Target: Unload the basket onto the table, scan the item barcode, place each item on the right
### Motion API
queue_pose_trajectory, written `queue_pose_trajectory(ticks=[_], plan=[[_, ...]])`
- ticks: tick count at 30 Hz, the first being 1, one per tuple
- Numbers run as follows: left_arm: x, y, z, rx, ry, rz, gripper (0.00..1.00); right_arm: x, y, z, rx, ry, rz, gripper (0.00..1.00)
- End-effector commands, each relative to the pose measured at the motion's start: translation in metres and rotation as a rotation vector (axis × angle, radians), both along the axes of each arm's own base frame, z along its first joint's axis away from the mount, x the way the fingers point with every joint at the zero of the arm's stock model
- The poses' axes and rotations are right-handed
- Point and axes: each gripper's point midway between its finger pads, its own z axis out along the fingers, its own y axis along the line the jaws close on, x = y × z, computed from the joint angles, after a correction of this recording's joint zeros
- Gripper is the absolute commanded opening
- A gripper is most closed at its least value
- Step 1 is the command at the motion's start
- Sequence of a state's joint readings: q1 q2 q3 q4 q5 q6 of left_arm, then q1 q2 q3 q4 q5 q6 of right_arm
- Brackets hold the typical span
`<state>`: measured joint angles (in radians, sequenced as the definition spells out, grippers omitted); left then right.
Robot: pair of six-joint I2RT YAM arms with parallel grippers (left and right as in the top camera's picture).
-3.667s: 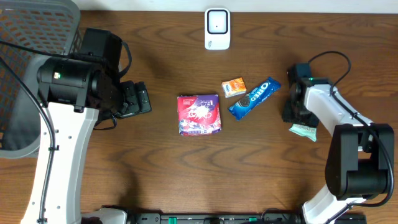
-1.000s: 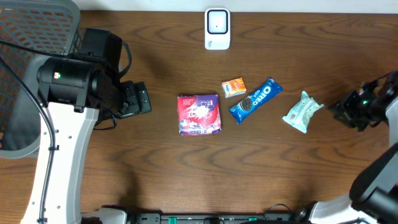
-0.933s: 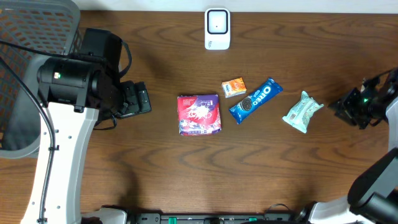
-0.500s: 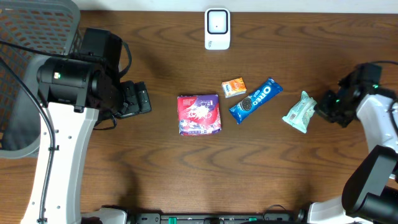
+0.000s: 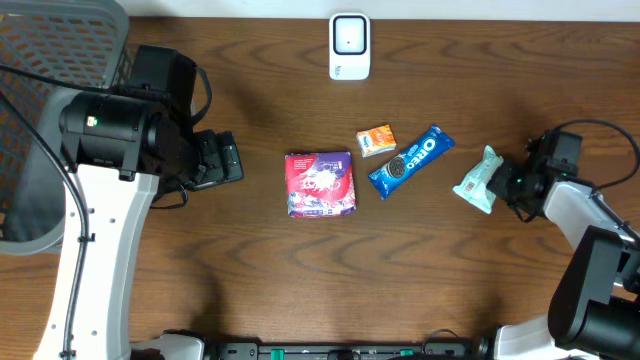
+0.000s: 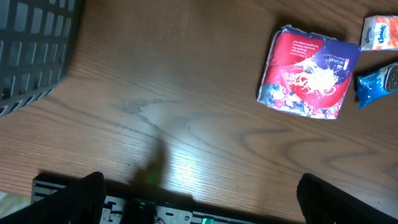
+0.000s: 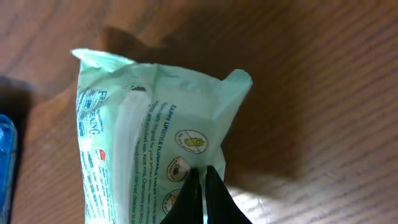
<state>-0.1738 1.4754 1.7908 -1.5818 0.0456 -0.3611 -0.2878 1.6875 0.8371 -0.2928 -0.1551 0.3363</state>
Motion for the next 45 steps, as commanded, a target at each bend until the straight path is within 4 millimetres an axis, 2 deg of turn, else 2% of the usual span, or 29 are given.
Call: queue_pose_trajectory(ticks=[1,4,8,11,13,16,21,26,29,32,34,36,42,45], plan=[[0.001,0.003,-0.002,0.017,0.008,-0.008,0.98,0.006,-0.001,0.001,0.002,-0.025,-0.031,0.01],[0.001,0.003,-0.002,0.017,0.008,-0.008,0.98,0.018,-0.006,0.014,-0.012,-0.055,-0.029,0.01],[0.001,0.003,-0.002,0.017,0.008,-0.008,0.98,0.031,-0.009,0.048,-0.009,-0.029,-0.020,0.01],[0.001,0.003,-0.002,0.017,0.008,-0.008,0.98,0.036,-0.006,0.071,0.016,-0.009,-0.008,0.01],[0.001,0.003,-0.002,0.017,0.008,-0.008,0.98,0.033,0.000,0.079,0.036,0.016,0.003,0.06],[0.001,0.003,-0.002,0.017,0.008,-0.008,0.98,0.018,0.010,0.074,0.056,0.092,0.017,0.13],[0.001,0.003,-0.002,0.017,0.008,-0.008,0.98,0.000,0.026,0.052,0.072,0.157,0.046,0.05],[0.001,0.003,-0.002,0.017,0.008,-0.007,0.98,-0.009,0.041,0.019,0.086,0.149,0.028,0.06],[0.001,0.003,-0.002,0.017,0.008,-0.008,0.98,-0.018,0.039,-0.001,0.081,0.147,-0.039,0.05],[0.001,0.003,-0.002,0.017,0.008,-0.007,0.98,-0.027,0.029,-0.013,0.031,0.158,-0.089,0.02],[0.001,0.003,-0.002,0.017,0.008,-0.008,0.98,-0.026,0.029,-0.012,0.029,0.155,-0.088,0.01],[0.001,0.003,-0.002,0.017,0.008,-0.008,0.98,-0.014,0.029,-0.003,0.037,0.126,-0.077,0.04],[0.001,0.003,-0.002,0.017,0.008,-0.008,0.98,0.015,0.023,0.038,0.006,0.081,-0.029,0.06],[0.001,0.003,-0.002,0.017,0.008,-0.008,0.98,0.020,0.015,0.051,-0.030,0.082,-0.041,0.06]])
